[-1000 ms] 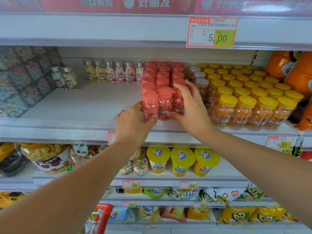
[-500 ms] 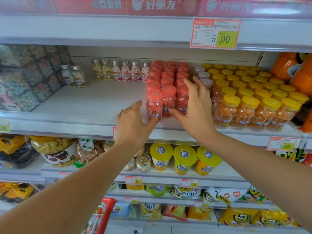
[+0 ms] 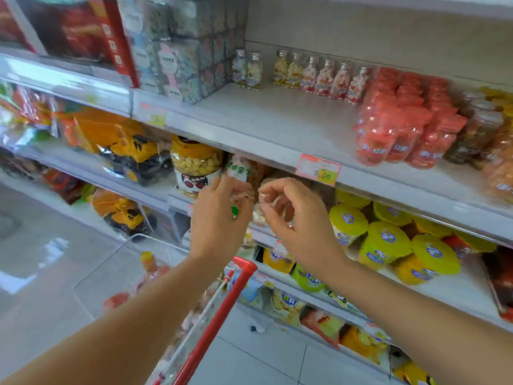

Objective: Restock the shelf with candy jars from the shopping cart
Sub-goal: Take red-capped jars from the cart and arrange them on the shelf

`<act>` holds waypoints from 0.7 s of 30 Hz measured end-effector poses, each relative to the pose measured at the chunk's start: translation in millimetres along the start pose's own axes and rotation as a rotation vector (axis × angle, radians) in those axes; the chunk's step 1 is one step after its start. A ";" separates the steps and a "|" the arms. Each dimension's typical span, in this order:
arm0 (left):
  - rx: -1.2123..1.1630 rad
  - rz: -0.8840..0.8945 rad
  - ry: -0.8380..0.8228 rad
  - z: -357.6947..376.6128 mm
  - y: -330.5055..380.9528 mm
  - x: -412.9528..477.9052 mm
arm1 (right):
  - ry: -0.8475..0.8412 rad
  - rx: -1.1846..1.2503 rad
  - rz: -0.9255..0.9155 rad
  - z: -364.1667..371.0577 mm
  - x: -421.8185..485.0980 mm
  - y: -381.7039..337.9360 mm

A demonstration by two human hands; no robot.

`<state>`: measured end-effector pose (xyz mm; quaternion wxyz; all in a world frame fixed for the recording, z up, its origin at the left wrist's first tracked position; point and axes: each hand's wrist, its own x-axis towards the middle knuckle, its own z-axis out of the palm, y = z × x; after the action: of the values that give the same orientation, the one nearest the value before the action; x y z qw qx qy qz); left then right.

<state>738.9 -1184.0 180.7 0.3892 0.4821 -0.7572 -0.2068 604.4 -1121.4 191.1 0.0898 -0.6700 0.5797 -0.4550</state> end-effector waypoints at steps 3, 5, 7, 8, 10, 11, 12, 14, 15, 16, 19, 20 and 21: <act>0.054 -0.136 -0.027 -28.5 -63.1 -18.4 | -0.178 0.083 0.044 64.8 3.1 -7.6; 0.088 -0.245 -0.070 -46.8 -112.4 -32.6 | -0.311 0.119 0.094 112.0 3.8 -9.9; 0.124 -0.358 -0.120 -63.7 -163.2 -49.6 | -0.442 0.115 0.137 160.5 2.4 -9.8; 0.140 -0.409 -0.140 -71.6 -188.6 -58.7 | -0.495 0.110 0.154 185.2 1.3 -8.7; 0.157 -0.520 -0.179 -85.5 -236.3 -77.7 | -0.585 0.088 0.195 232.7 -1.9 -4.1; 0.166 -0.562 -0.200 -91.6 -258.2 -86.6 | -0.625 0.074 0.220 255.1 -3.6 -1.0; 0.185 -0.588 -0.221 -97.1 -279.1 -94.5 | -0.664 0.060 0.245 276.4 -5.0 2.7; 0.237 -0.628 -0.261 -103.0 -318.1 -108.9 | -0.743 0.022 0.299 314.5 -8.6 11.3; 0.265 -0.654 -0.291 -104.4 -335.4 -114.5 | -0.776 -0.004 0.316 331.9 -10.1 15.8; 0.290 -0.688 -0.330 -104.8 -350.3 -119.2 | -0.804 -0.027 0.326 347.5 -12.1 20.3; 0.280 -0.811 -0.412 -99.1 -385.0 -130.8 | -0.899 -0.086 0.361 389.8 -20.9 35.8; 0.252 -0.835 -0.413 -95.3 -394.0 -134.4 | -0.935 -0.113 0.371 402.0 -24.2 41.3; 0.217 -0.855 -0.403 -91.6 -402.1 -137.1 | -0.967 -0.136 0.383 414.1 -26.9 47.3</act>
<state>1071.9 -1236.9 -93.7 0.0623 0.7381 -0.5689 -0.3573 869.4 -1281.7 -89.1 0.3852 -0.6897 0.6124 -0.0304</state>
